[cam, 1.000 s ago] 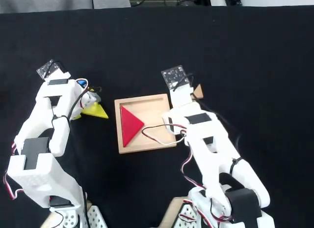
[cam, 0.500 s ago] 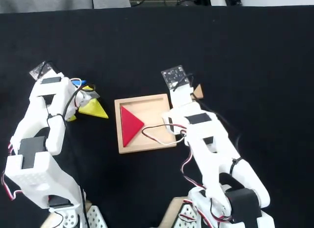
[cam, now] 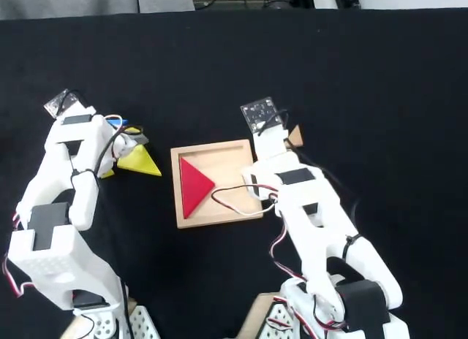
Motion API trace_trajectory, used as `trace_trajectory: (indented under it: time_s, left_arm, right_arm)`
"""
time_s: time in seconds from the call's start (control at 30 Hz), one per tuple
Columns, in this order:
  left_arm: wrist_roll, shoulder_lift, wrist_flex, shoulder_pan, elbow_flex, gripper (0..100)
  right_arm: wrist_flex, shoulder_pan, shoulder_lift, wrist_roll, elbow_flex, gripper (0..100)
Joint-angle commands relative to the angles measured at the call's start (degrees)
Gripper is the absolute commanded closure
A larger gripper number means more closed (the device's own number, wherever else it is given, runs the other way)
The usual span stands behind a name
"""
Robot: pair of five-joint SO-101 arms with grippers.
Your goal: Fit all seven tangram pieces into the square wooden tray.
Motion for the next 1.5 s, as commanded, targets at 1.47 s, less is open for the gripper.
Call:
trace_trajectory:
  time_s: [1.47]
  left_arm:
    - [-8.7, -7.6, 18.3, 2.5, -6.0, 81]
  right_arm:
    - [-2.8, 1.8, -1.9, 0.4, 0.0, 98.7]
